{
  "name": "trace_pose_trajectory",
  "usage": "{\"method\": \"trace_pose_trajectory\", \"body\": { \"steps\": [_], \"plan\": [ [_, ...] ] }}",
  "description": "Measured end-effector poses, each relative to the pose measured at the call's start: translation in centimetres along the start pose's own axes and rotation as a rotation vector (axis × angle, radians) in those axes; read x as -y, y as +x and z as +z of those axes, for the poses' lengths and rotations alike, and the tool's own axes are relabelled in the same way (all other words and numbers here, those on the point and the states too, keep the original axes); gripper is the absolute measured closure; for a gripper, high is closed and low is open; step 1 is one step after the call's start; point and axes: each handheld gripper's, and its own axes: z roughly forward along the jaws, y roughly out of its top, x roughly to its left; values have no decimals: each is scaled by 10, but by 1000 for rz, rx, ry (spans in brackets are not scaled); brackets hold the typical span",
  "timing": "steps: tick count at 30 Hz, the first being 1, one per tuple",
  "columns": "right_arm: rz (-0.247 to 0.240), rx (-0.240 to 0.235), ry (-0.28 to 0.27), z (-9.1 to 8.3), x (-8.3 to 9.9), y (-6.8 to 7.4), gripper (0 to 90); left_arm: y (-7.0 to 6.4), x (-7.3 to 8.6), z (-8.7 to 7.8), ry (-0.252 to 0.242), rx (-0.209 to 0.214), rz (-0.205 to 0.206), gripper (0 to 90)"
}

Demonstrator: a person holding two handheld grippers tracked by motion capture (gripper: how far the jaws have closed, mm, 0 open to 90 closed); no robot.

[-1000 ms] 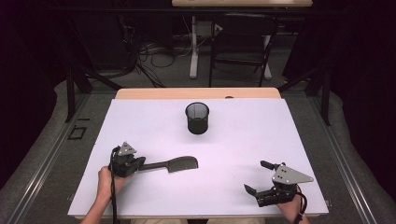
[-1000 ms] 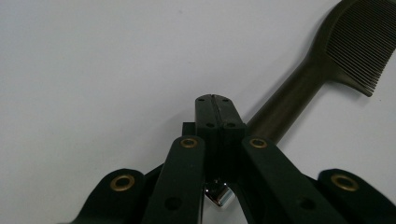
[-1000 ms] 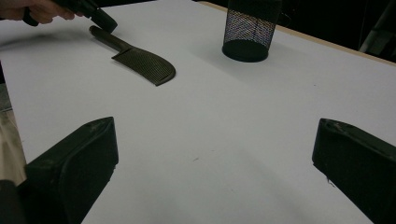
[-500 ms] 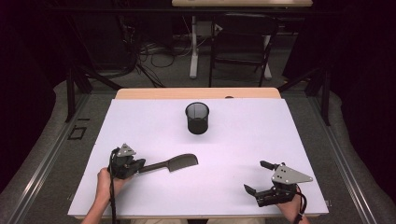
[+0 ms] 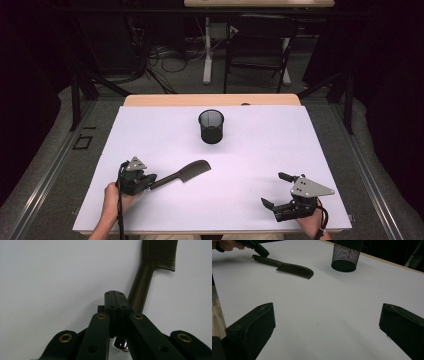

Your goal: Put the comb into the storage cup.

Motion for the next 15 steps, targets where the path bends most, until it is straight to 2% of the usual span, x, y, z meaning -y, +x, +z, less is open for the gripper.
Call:
{"method": "trace_pose_trajectory", "body": {
  "steps": [8, 11, 15],
  "plan": [
    [2, -3, 7, 0, 0, 0, 1, -1, 0, -1, -2, 8, -5, 897],
    [5, -4, 7, 0, 0, 0, 1, 0, -1, -3, -25, 17, -25, 857],
    [5, 0, 3, 0, 0, 0, 1, 1, -3, -7, -39, 25, -17, 765]
  ]
}}
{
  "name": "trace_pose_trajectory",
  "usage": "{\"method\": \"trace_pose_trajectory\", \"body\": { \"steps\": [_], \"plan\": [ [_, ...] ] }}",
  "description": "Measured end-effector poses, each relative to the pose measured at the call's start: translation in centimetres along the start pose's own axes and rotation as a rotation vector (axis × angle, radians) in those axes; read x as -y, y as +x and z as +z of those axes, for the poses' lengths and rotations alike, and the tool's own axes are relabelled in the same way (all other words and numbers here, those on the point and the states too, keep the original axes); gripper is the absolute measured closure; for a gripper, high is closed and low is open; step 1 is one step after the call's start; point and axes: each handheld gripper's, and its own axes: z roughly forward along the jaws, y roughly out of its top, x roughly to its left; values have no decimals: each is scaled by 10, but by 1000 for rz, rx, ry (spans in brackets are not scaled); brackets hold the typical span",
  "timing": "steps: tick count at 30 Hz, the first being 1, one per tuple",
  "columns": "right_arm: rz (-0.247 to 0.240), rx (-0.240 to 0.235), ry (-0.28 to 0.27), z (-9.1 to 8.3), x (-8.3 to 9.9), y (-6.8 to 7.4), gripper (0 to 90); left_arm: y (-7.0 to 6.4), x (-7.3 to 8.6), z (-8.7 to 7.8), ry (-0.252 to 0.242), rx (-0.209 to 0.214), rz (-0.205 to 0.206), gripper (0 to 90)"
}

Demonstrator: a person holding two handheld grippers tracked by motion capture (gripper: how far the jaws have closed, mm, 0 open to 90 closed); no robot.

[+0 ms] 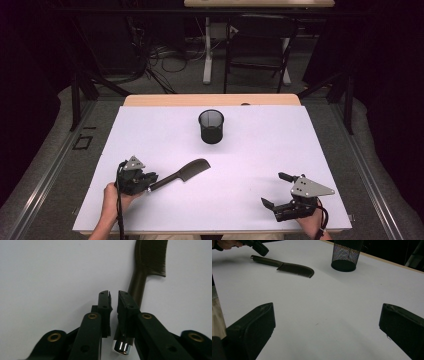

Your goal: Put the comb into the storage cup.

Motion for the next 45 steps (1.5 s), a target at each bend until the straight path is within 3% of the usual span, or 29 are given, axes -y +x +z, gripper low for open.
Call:
{"method": "trace_pose_trajectory", "body": {
  "steps": [3, 9, 14, 17, 21, 27, 36, 45],
  "plan": [
    [2, 0, 0, 0, 0, 0, 1, -1, -2, -5, -27, 5, 7, 665],
    [-5, -7, 1, 0, -1, 1, 4, -5, -7, -4, -15, 22, 35, 451],
    [0, -13, 2, 0, 0, 1, 3, -7, -9, -4, -8, -23, 55, 247],
    [0, -13, 8, 1, 0, 1, 3, -10, -10, -4, -10, -49, 69, 169],
    [-2, -12, 10, 1, 0, 1, 3, -12, -12, -4, -15, -55, 92, 133],
    [-2, -17, 5, 1, 0, 1, 3, -16, -15, -3, -28, -32, 118, 89],
    [-3, -25, 7, 1, -1, 2, 3, -21, -18, 3, -4, -23, 149, 26],
    [-8, -24, 7, 1, 0, 1, 3, -26, -23, 11, 69, -14, 201, 2]
  ]
}}
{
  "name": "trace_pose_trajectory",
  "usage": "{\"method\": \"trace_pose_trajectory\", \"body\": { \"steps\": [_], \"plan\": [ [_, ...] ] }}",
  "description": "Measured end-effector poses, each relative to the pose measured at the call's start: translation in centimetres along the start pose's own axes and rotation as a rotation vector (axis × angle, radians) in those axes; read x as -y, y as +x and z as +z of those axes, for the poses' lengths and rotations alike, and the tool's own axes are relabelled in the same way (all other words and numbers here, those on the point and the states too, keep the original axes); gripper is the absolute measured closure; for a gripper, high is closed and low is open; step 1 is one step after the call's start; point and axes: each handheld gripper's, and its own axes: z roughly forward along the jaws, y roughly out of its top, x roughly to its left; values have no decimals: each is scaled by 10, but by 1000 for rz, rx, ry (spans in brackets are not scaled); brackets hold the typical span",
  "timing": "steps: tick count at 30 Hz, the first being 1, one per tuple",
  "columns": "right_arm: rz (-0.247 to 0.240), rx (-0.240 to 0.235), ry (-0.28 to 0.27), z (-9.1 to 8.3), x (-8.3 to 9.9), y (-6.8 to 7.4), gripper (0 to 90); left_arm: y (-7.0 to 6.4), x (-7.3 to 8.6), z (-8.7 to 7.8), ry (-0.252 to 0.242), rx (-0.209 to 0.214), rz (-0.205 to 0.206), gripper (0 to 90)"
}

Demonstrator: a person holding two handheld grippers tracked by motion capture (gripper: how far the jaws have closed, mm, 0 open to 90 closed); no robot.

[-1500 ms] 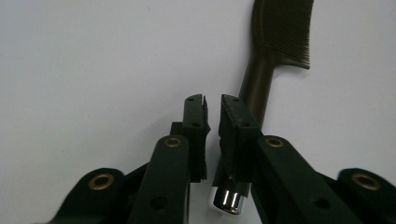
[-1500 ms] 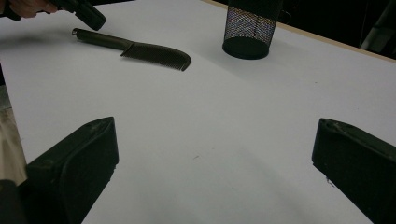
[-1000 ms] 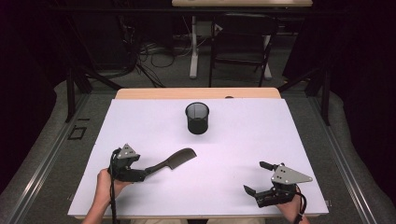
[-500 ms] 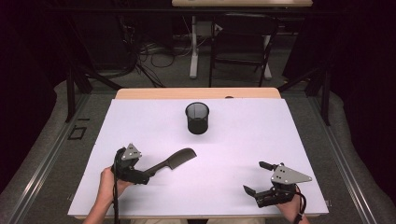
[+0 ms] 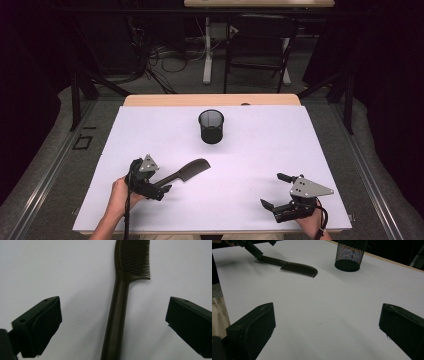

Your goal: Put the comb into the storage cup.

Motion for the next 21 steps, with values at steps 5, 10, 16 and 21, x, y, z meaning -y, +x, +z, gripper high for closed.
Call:
{"method": "trace_pose_trajectory", "body": {
  "steps": [5, 10, 16, 21],
  "plan": [
    [-2, 0, 1, 0, 0, 0, 2, -2, -8, 3, 35, 0, 29, 0],
    [2, -1, 3, 0, 0, 0, 2, -4, -14, 6, 65, -5, 50, 0],
    [4, -1, 3, 0, 1, -1, 2, -4, -18, 9, 100, -10, 59, 0],
    [5, -2, 7, 0, 0, 0, 2, -3, -24, 10, 130, -21, 62, 0]
  ]
}}
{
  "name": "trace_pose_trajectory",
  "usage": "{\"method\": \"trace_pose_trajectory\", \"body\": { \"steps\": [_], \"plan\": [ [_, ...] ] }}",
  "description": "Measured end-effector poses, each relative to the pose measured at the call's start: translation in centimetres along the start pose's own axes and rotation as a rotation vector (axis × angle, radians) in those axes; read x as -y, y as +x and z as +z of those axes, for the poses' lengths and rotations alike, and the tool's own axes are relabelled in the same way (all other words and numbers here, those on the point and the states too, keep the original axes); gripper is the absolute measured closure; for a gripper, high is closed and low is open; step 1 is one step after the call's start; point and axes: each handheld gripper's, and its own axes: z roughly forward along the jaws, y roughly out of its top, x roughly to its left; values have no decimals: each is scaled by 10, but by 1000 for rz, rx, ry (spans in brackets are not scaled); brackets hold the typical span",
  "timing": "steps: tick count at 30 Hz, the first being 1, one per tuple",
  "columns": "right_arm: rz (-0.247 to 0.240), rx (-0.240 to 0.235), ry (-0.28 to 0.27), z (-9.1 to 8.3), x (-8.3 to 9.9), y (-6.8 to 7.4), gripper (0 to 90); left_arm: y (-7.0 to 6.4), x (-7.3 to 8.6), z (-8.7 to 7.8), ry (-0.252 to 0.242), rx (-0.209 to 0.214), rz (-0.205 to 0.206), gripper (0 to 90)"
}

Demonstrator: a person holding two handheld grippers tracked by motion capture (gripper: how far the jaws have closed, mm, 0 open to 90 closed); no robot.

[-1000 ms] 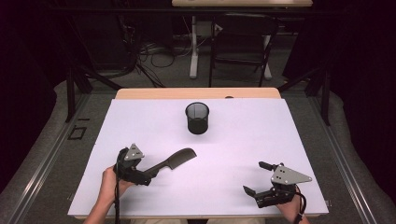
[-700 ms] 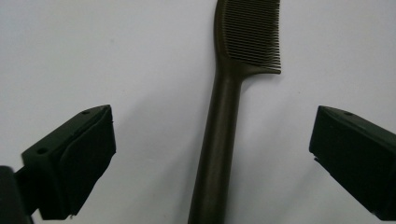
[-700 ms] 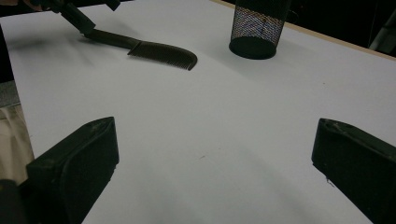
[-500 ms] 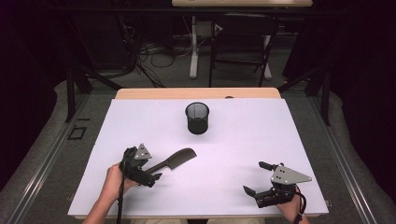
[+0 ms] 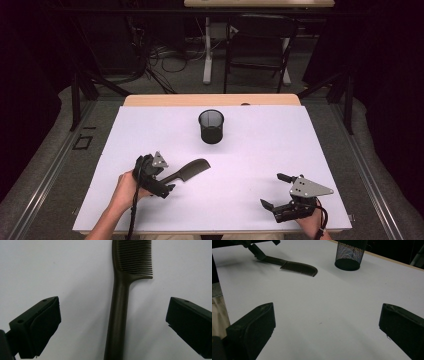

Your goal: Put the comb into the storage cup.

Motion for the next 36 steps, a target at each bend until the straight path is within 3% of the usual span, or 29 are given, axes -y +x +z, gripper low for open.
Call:
{"method": "trace_pose_trajectory", "body": {
  "steps": [6, 7, 8, 9, 14, 25, 36],
  "plan": [
    [-1, 0, 0, 0, 0, 0, 2, 0, -5, 2, 21, -12, 26, 16],
    [-2, -3, 0, 0, 0, 0, 2, -1, -7, 2, 28, -14, 33, 89],
    [-2, -3, 0, 0, 0, 0, 2, -1, -8, 3, 35, -9, 40, 89],
    [-2, -5, 1, 1, 0, 0, 2, -2, -10, 5, 47, -10, 49, 148],
    [-5, -4, 1, 0, 0, 1, 2, -5, -15, 7, 85, -12, 78, 255],
    [-6, -11, 4, 0, 0, 1, 2, -5, -29, 16, 162, 34, 111, 508],
    [-5, -16, 8, 1, 0, 2, 3, -3, -41, 22, 267, 67, 131, 606]
  ]
}}
